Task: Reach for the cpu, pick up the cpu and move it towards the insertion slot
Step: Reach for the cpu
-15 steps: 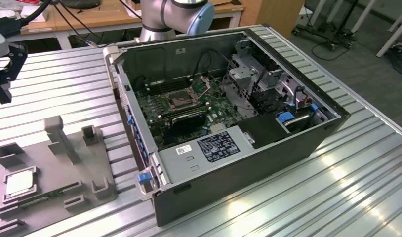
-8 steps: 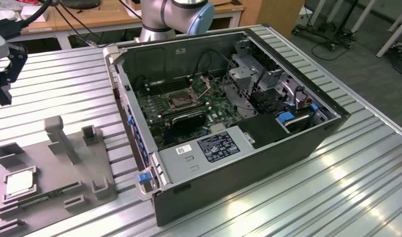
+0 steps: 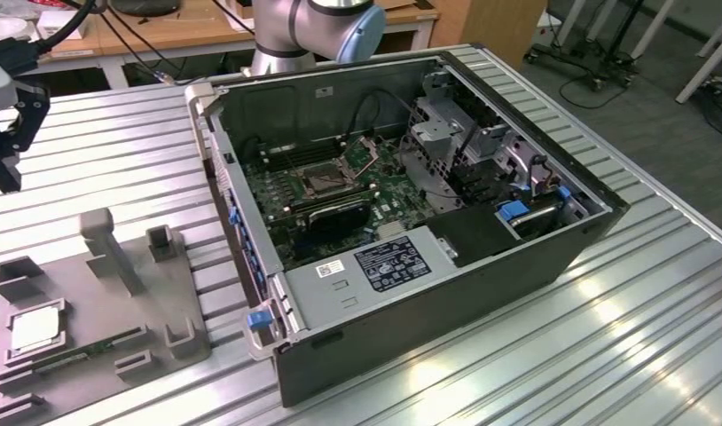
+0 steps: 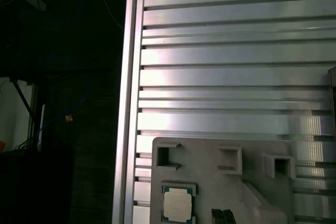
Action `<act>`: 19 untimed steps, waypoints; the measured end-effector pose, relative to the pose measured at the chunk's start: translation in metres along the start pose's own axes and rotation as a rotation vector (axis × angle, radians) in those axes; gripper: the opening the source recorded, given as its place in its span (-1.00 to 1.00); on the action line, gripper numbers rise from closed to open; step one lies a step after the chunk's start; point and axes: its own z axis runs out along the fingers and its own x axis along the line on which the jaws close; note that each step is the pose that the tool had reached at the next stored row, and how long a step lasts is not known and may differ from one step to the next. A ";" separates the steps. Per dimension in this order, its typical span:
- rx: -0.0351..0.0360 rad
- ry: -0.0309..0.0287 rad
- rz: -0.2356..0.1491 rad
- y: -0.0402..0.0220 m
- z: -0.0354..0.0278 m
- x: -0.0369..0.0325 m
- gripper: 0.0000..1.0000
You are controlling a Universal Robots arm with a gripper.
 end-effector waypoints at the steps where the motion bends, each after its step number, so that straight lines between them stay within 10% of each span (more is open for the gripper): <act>1: -0.0001 -0.0004 0.000 0.0000 0.0000 0.0001 -0.79; 19: -0.0001 -0.0004 0.000 -0.0002 0.0001 0.0041 -0.79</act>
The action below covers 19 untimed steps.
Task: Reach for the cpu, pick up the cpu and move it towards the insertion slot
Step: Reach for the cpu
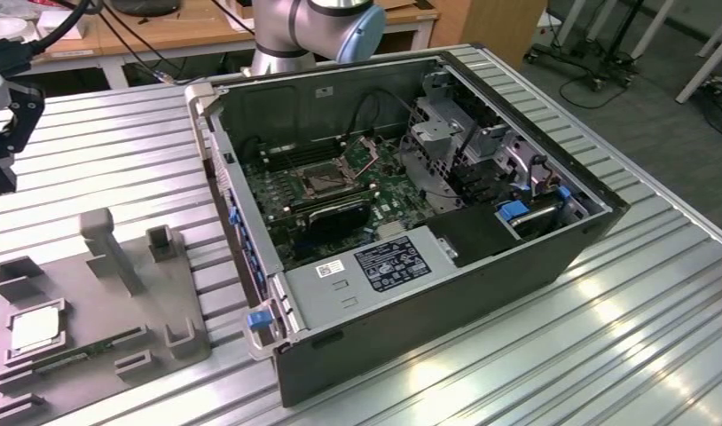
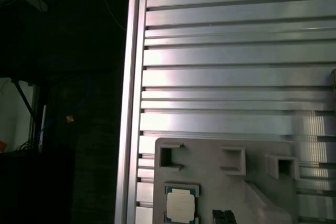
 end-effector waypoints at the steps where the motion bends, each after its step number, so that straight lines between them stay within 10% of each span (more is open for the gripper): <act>1: 0.0000 0.0000 0.000 0.0000 0.0000 0.0005 -0.79; 19: 0.0000 0.0000 0.000 0.0001 0.0004 0.0062 -0.79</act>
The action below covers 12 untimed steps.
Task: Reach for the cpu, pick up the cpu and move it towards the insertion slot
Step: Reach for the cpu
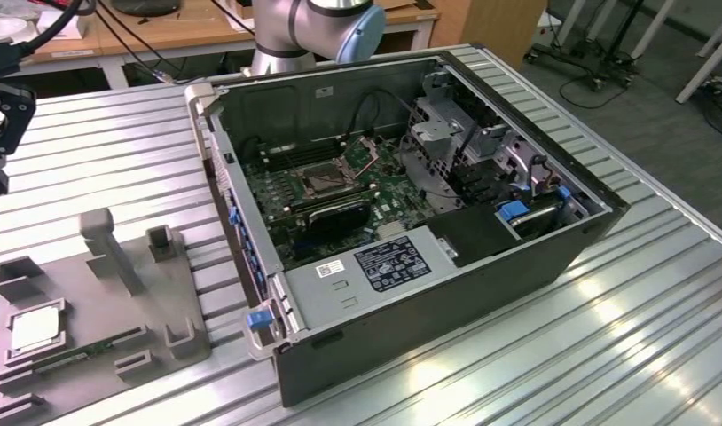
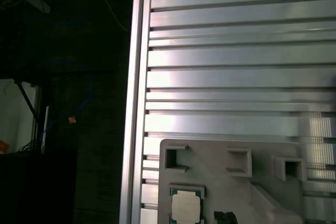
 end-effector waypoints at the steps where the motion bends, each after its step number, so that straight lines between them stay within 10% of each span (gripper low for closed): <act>1: 0.0001 0.0000 0.000 0.0000 0.0000 0.0004 -0.79; 12: 0.0000 -0.0001 0.000 0.0001 0.0004 0.0040 -0.79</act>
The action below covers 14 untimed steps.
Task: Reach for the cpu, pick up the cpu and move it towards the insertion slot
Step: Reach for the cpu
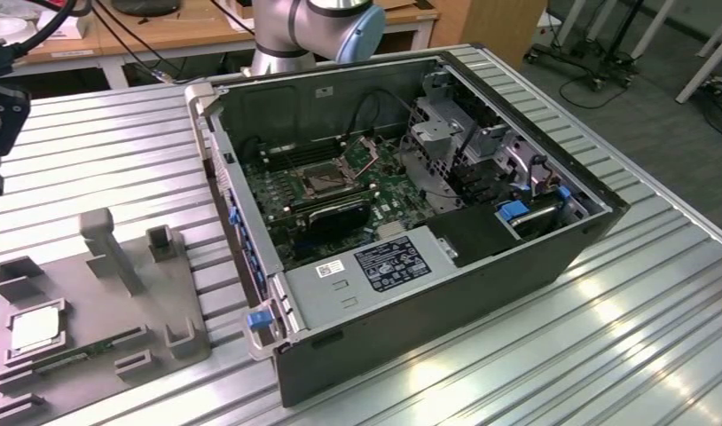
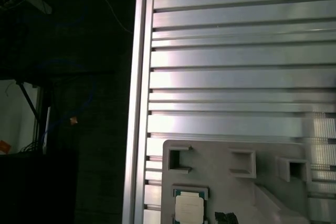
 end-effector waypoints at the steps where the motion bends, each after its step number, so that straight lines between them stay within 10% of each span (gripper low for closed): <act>1: 0.0000 0.0000 0.000 0.0000 0.0000 0.0003 -0.79; 14: 0.0000 0.0001 0.000 0.0001 0.0007 0.0054 -0.79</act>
